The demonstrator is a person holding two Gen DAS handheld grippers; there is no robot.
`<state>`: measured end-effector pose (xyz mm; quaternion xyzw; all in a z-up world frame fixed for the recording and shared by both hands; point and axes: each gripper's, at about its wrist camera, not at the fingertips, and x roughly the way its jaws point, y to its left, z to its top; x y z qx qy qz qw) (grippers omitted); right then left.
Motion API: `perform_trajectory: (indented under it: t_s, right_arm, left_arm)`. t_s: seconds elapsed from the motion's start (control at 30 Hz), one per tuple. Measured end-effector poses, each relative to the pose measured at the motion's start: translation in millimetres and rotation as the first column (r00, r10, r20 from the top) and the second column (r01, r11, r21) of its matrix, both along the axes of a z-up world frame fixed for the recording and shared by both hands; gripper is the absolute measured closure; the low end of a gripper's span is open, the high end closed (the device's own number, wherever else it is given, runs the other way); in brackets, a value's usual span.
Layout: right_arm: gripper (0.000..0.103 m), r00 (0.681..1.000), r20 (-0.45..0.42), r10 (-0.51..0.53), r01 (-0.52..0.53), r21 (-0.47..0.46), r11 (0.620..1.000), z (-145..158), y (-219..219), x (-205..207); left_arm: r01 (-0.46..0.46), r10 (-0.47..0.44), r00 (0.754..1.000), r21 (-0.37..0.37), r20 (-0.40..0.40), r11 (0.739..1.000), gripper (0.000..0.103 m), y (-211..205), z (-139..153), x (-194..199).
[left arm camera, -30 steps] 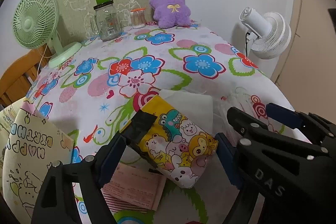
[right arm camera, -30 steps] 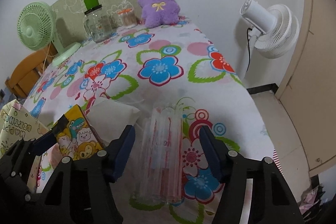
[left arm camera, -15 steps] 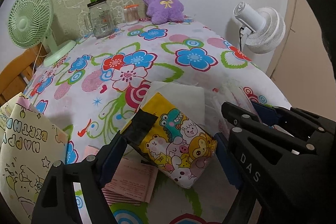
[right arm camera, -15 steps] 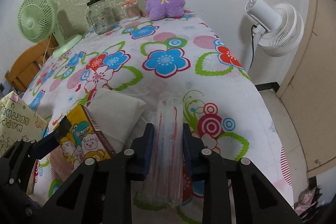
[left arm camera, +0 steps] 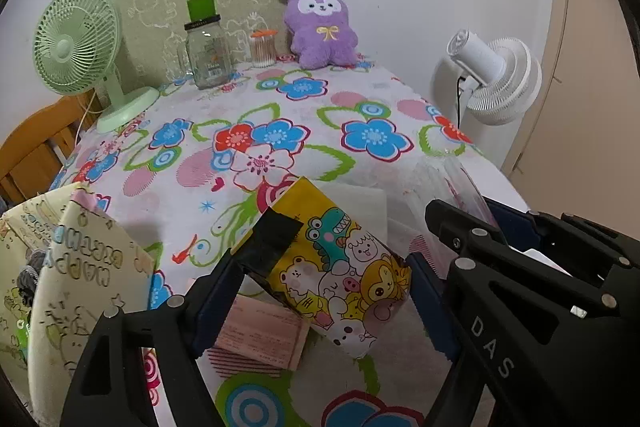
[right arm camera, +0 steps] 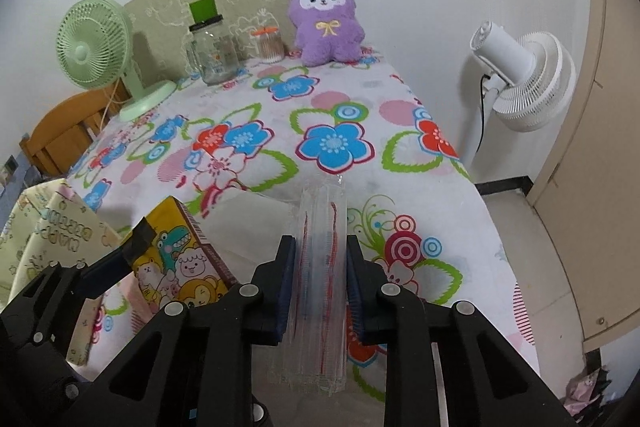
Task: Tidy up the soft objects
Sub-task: 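Carry the yellow bag and clear tube pack with both tools over the box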
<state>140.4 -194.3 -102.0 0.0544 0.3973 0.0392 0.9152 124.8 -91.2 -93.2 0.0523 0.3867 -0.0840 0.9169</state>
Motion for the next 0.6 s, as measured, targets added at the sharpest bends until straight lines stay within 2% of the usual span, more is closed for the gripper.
perform_trajectory:
  t_s: [0.6]
  right_arm:
    - [0.076,0.995,0.102,0.011,-0.008,-0.024,1.0,50,17,-34]
  left_arm:
    - [-0.007,0.009,0.996,-0.02,0.089,1.0,0.02,14,43,-33]
